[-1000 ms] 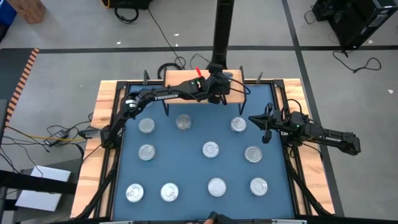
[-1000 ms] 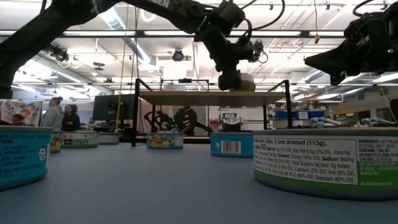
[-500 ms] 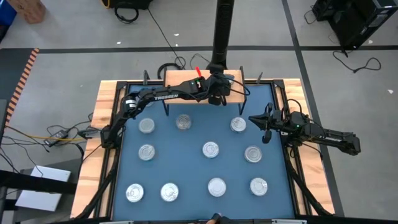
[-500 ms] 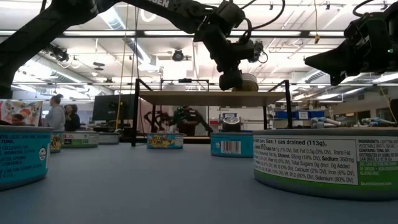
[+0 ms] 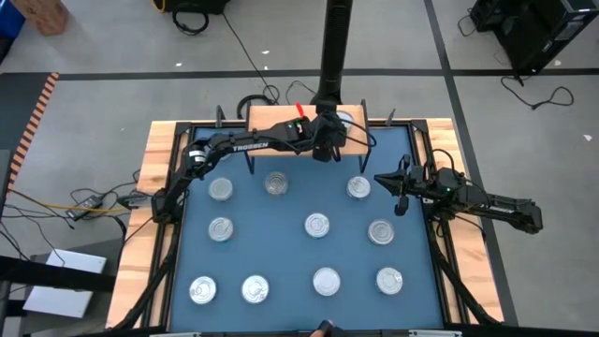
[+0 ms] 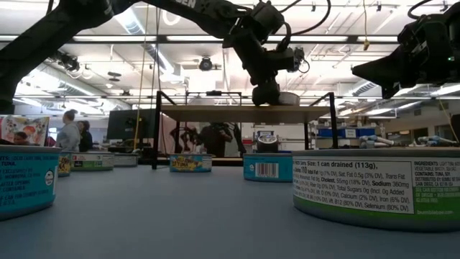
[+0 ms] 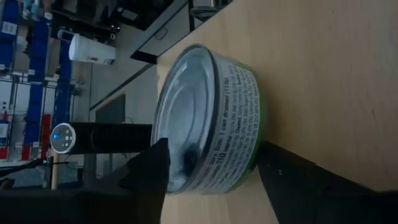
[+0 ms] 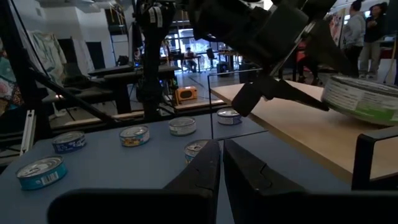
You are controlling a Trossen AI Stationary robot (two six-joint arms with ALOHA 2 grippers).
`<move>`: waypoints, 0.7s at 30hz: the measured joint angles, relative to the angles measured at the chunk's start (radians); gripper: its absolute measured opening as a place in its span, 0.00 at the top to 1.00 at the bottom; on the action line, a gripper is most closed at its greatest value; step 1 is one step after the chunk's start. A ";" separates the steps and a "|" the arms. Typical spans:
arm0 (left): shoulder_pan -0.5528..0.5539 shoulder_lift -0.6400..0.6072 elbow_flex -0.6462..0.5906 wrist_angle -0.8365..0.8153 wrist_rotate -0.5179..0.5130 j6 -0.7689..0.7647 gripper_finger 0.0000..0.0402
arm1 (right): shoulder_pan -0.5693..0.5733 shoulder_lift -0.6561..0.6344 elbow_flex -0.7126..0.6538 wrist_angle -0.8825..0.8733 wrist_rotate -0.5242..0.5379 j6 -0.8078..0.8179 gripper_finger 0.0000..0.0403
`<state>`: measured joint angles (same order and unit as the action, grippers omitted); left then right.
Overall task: Stack canned seafood by type on shelf
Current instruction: Put the green tuna can on the shelf
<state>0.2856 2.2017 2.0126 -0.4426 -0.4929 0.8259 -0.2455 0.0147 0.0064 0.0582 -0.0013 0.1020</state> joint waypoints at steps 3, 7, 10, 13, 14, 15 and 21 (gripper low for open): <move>0.000 0.000 0.006 0.005 0.000 0.001 0.37 | 0.000 0.000 0.000 0.000 0.000 0.000 0.92; 0.006 0.000 0.007 0.004 -0.001 0.000 0.37 | 0.000 0.000 0.000 0.000 0.000 0.000 0.92; 0.015 0.000 0.007 0.005 0.000 -0.003 0.37 | 0.000 0.000 0.000 0.000 0.000 0.000 0.92; 0.025 0.000 0.007 0.006 0.014 -0.029 0.37 | 0.000 0.000 0.000 0.000 0.000 0.000 0.92; 0.028 0.000 0.007 0.007 0.018 -0.043 0.37 | 0.000 0.000 0.000 0.000 0.000 0.000 0.92; 0.031 0.000 0.007 0.010 0.025 -0.049 0.38 | 0.000 0.000 0.000 0.000 0.000 0.000 0.92; 0.042 0.000 0.007 0.047 0.049 -0.077 0.38 | 0.000 0.000 0.000 0.000 0.000 0.000 0.92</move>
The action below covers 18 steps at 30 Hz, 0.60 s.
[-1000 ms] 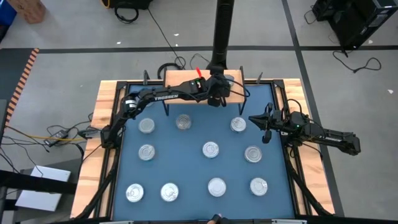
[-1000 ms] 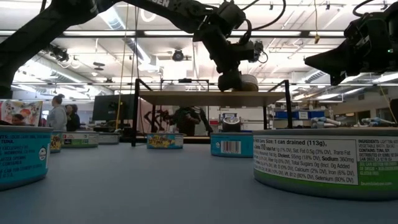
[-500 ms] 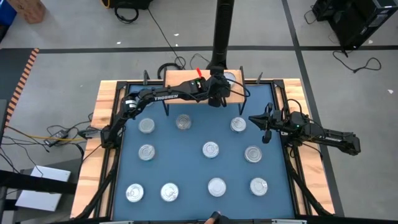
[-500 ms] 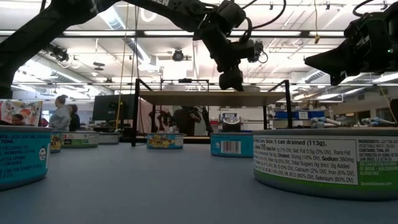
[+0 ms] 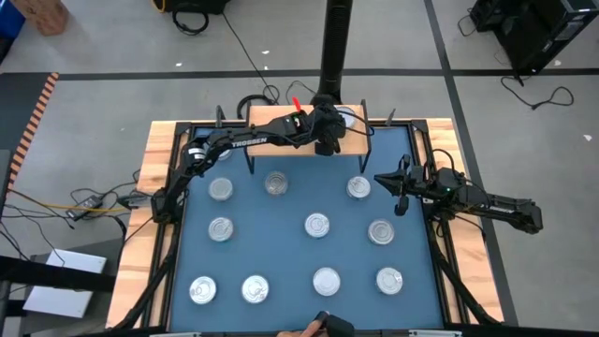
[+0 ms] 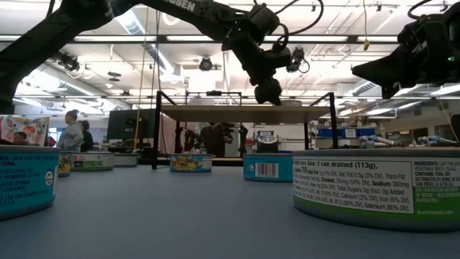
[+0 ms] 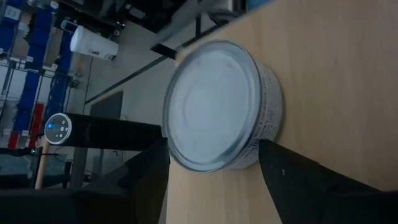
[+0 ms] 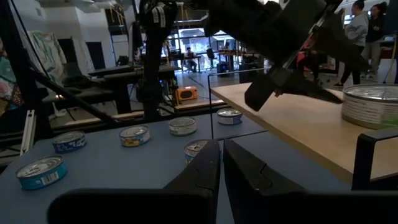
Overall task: Stack canned seafood by type on shelf
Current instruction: Put the green tuna can on the shelf
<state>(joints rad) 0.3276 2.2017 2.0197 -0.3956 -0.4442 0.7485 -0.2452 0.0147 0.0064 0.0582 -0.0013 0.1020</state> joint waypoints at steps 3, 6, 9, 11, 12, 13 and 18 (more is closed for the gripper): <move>0.007 0.000 0.000 0.024 0.013 -0.022 0.38 | 0.000 0.000 0.000 0.000 0.000 0.000 0.92; 0.017 0.000 0.000 0.031 0.016 -0.026 0.38 | 0.000 0.000 0.000 0.000 0.000 0.000 0.92; 0.027 0.000 0.000 0.035 0.031 -0.048 0.38 | 0.000 0.000 0.000 0.000 0.000 0.000 0.92; 0.036 0.000 0.000 0.042 0.048 -0.077 0.38 | 0.000 0.000 0.000 0.000 0.000 0.000 0.92; 0.041 0.000 0.000 0.046 0.058 -0.090 0.38 | 0.000 0.000 0.000 0.000 0.000 0.000 0.92; 0.045 0.000 0.000 0.048 0.065 -0.100 0.38 | 0.000 0.000 0.000 0.000 0.000 0.000 0.92; 0.051 -0.004 0.000 0.058 0.006 -0.105 0.40 | 0.000 0.000 0.000 0.000 0.000 0.000 0.92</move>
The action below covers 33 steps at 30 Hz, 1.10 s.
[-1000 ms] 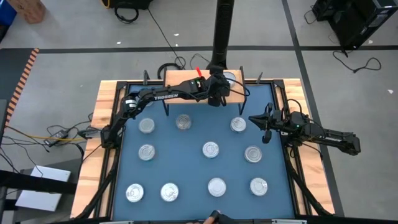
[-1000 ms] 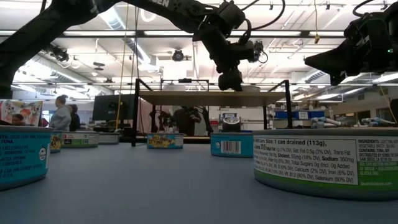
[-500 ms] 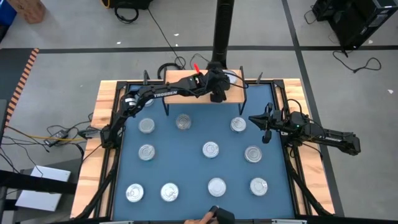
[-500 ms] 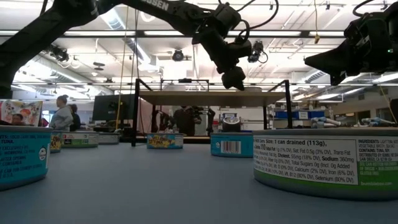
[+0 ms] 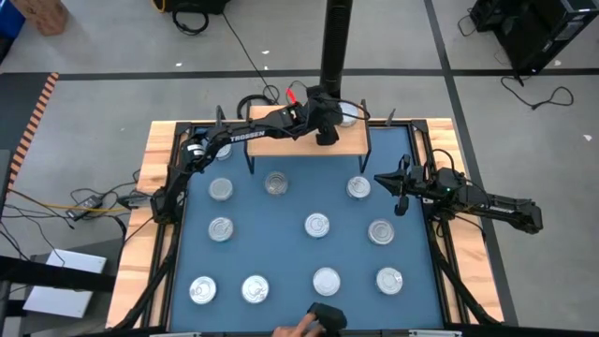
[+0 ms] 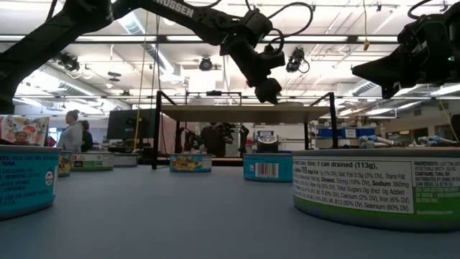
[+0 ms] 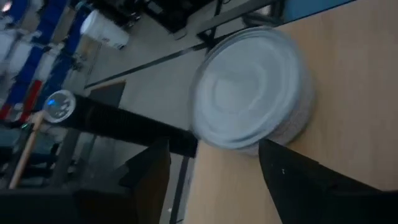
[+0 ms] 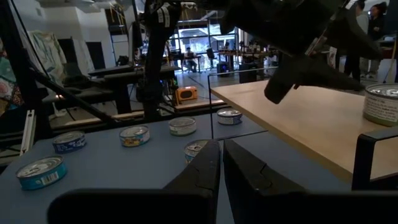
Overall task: Stack canned seafood by type on shelf
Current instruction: Put the green tuna can on the shelf, then put the blue tuna can on the shelf
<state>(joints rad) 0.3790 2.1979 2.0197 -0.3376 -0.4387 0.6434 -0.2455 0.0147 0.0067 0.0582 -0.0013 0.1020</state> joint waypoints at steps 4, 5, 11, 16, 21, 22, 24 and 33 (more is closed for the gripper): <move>-0.008 -0.047 0.000 -0.004 0.018 -0.060 0.50 | 0.000 0.000 0.000 0.000 0.000 0.000 0.92; -0.013 -0.062 0.001 0.003 0.031 -0.087 0.54 | 0.000 0.000 0.000 0.000 0.000 0.000 0.92; -0.053 -0.088 0.000 0.030 0.085 -0.153 0.93 | 0.000 0.000 0.000 0.000 0.000 0.000 0.92; -0.068 -0.095 -0.013 0.073 0.161 -0.212 0.99 | 0.000 0.000 0.000 0.000 0.000 0.000 0.92; -0.092 -0.129 -0.119 0.182 0.199 -0.234 0.99 | 0.000 0.000 0.000 0.000 0.000 0.000 0.92; -0.097 -0.145 -0.151 0.216 0.203 -0.237 0.99 | 0.000 0.000 0.000 0.000 0.000 0.000 0.92; -0.103 -0.188 -0.227 0.280 0.216 -0.239 0.99 | 0.000 0.000 0.000 0.000 0.000 0.000 0.92; -0.143 -0.462 -0.713 0.642 0.276 -0.289 1.00 | 0.000 0.000 0.000 0.000 0.000 0.000 0.92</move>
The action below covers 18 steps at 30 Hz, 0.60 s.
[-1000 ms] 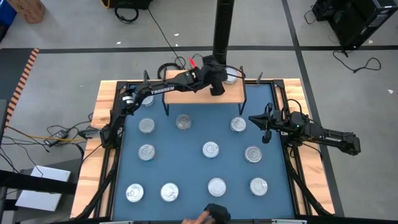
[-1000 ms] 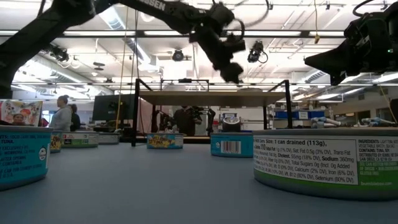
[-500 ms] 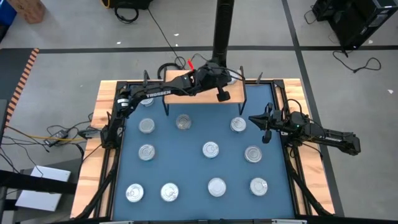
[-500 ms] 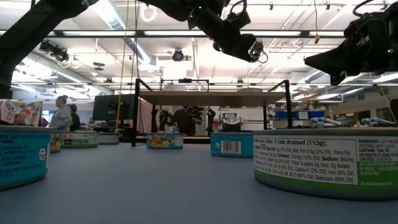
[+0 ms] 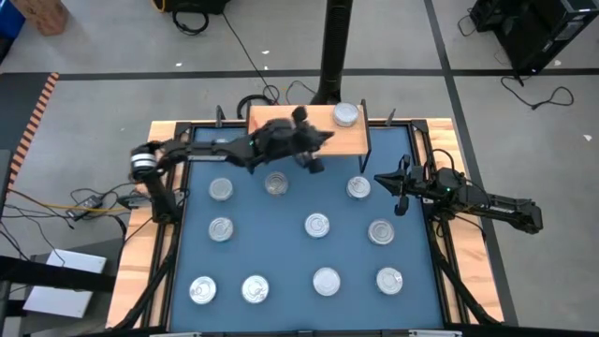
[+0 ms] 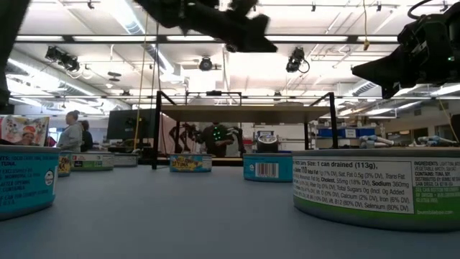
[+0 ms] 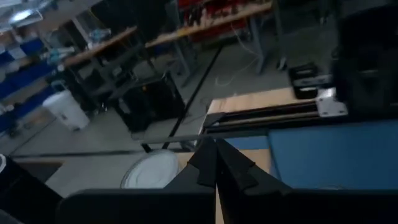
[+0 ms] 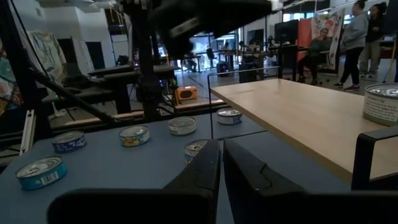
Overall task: Stack canned seafood by type on shelf
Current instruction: Put the blue tuna can on the shelf
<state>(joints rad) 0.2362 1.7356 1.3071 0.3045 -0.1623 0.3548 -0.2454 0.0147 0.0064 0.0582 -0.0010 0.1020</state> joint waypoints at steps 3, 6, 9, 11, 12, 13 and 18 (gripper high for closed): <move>-0.033 -0.084 -0.163 0.076 -0.015 -0.014 1.00 | 0.000 0.000 0.000 0.000 0.000 0.000 0.92; -0.073 -0.169 -0.307 0.155 -0.023 -0.051 1.00 | 0.000 0.000 0.000 0.000 0.000 0.000 0.92; -0.117 -0.248 -0.434 0.245 -0.027 -0.065 1.00 | 0.000 0.000 0.000 0.000 -0.001 0.000 0.92; -0.144 -0.285 -0.511 0.293 -0.030 -0.091 1.00 | 0.000 0.000 0.000 0.000 -0.002 0.000 0.92; -0.156 -0.307 -0.547 0.321 -0.030 -0.100 1.00 | 0.000 0.000 0.000 0.000 -0.002 0.000 0.92; -0.166 -0.328 -0.585 0.345 -0.032 -0.106 1.00 | 0.000 0.000 0.000 0.000 -0.003 0.000 0.92; -0.199 -0.394 -0.750 0.503 -0.051 -0.177 1.00 | 0.000 0.000 0.000 0.000 -0.003 0.000 0.92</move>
<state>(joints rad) 0.0370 1.3416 0.5566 0.8073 -0.2137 0.1779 -0.2455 0.0147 0.0065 0.0585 -0.0038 0.1019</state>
